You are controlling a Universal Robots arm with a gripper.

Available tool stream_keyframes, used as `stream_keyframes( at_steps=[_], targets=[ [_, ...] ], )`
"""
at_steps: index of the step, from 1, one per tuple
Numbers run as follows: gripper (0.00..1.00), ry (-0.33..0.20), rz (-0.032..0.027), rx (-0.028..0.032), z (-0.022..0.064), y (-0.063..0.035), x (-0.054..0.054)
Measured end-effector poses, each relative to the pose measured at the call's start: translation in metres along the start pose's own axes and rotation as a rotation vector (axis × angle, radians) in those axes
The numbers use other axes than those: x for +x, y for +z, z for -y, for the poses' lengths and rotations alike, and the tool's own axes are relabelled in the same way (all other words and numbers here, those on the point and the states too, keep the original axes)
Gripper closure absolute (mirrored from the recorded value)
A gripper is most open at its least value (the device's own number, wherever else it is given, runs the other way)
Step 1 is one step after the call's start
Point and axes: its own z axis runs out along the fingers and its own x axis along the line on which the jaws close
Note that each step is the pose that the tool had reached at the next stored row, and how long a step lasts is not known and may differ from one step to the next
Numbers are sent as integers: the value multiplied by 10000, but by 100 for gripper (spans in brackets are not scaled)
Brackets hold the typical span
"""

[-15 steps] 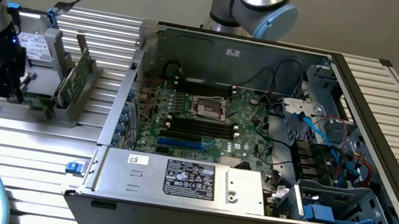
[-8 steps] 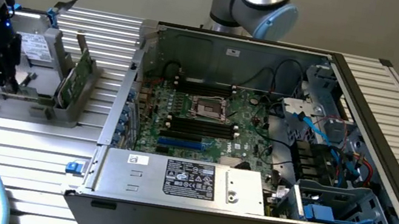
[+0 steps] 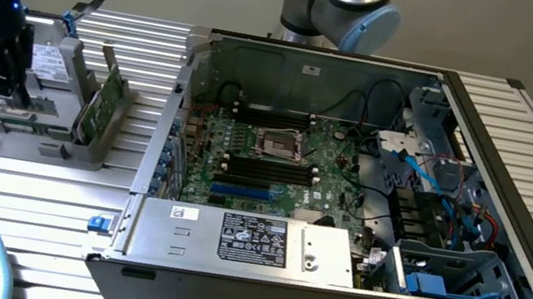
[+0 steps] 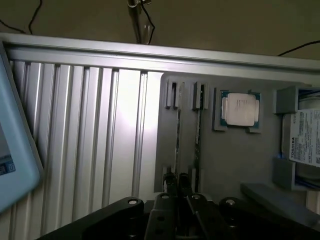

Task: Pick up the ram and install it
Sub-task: 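Pick up the ram and move it above insertion slot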

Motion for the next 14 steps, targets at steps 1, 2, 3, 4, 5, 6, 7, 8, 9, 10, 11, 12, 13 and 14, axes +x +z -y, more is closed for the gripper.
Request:
stream_keyframes(
  at_steps=[1, 2, 3, 4, 5, 6, 7, 8, 9, 10, 11, 12, 13, 14],
  targets=[
    [86, 0, 0, -1, 29, -50, 1],
    [86, -1, 4, -1, 65, -98, 4],
    [86, -1, 12, -1, 99, -146, 9],
    [86, -1, 11, -2, 128, -199, 10],
    [86, -1, 12, 0, 149, -242, 10],
    [86, -1, 12, 0, 173, -294, 10],
    [86, -1, 12, -1, 194, -339, 11],
    [86, -1, 12, 0, 222, -389, 11],
    [86, -2, 14, 0, 253, -439, 14],
    [86, -2, 21, -1, 286, -488, 21],
    [86, -3, 32, 1, 316, -533, 26],
    [86, -4, 44, 2, 349, -583, 33],
    [86, -5, 56, 2, 384, -635, 40],
    [86, -7, 68, 4, 415, -682, 47]
  ],
)
